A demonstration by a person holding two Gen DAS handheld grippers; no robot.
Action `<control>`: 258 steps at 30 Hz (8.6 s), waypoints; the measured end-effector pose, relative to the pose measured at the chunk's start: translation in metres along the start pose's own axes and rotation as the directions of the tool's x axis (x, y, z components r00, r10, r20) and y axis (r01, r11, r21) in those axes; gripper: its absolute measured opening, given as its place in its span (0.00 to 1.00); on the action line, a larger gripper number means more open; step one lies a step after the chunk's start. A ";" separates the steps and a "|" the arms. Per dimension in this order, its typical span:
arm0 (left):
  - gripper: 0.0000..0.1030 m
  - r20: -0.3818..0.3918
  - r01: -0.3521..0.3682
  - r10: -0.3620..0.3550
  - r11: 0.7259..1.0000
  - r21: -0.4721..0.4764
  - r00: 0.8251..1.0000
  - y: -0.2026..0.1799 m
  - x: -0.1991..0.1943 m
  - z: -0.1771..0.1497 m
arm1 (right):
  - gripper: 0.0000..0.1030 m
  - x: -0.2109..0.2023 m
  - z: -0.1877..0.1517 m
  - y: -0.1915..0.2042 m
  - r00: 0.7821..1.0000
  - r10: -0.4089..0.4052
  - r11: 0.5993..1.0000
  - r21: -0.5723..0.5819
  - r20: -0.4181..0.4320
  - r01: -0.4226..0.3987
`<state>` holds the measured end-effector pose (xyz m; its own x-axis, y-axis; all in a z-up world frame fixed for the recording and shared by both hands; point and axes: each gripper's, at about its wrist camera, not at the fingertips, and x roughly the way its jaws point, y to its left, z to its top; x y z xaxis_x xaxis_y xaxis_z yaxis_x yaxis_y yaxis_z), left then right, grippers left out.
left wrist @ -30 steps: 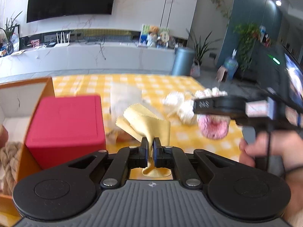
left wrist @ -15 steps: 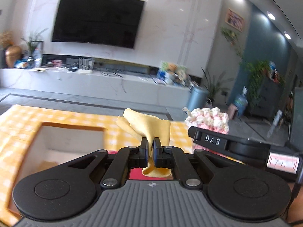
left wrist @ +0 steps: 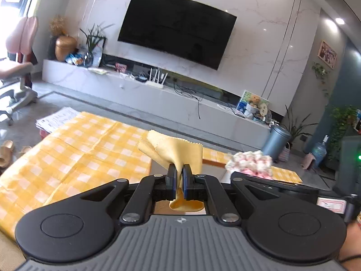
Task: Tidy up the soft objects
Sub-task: 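Open the right gripper to drop the crocheted item into the box, then lower the yellow cloth into the box and open the left gripper, then withdraw both tools from the box toward the tissue pouch and plastic bundle, then grasp the white mesh bag with the left gripper, then lift the mesh bag with the left gripper while the right grasps the white terry cloth, then carry the mesh bag and white cloth over the open box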
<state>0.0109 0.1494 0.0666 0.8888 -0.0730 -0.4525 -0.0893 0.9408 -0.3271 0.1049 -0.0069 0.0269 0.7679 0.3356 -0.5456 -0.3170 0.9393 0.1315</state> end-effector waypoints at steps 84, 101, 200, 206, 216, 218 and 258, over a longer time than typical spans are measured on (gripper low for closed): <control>0.89 -0.179 0.025 0.005 0.985 0.169 0.984 -0.091 0.103 -0.050 | 0.94 0.002 -0.026 -0.148 0.997 -0.037 0.999 0.006 -0.065 0.037; 0.87 -0.040 0.024 -0.016 0.978 0.209 0.999 -0.112 0.045 -0.031 | 0.95 -0.047 -0.014 -0.158 0.995 -0.099 0.988 -0.117 -0.005 0.097; 0.03 -0.540 0.325 -0.115 0.893 0.312 0.834 -0.253 0.132 -0.072 | 0.97 -0.005 -0.081 -0.317 0.937 -0.156 0.860 0.423 -0.312 0.284; 0.03 -0.524 0.296 -0.092 0.900 0.321 0.847 -0.244 0.134 -0.068 | 0.97 0.023 -0.088 -0.286 0.921 -0.183 0.912 0.289 -0.342 0.289; 0.03 -0.545 0.280 -0.092 0.920 0.274 0.834 -0.226 0.148 -0.073 | 0.98 0.058 -0.101 -0.270 0.875 -0.295 0.925 0.115 -0.384 0.362; 0.03 -0.552 0.282 -0.093 0.922 0.267 0.829 -0.224 0.150 -0.077 | 0.98 0.059 -0.105 -0.266 0.875 -0.324 0.928 0.062 -0.359 0.369; 0.02 -0.409 0.383 -0.315 0.919 0.094 0.856 -0.205 0.058 -0.057 | 0.15 -0.058 -0.060 -0.326 0.999 0.012 0.844 0.536 -0.039 0.011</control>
<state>0.0552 -0.0670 0.0600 0.6052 -0.4943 -0.6240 0.3002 0.8677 -0.3963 0.1306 -0.3367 -0.0337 0.7417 0.3440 -0.5758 0.0391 0.8348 0.5492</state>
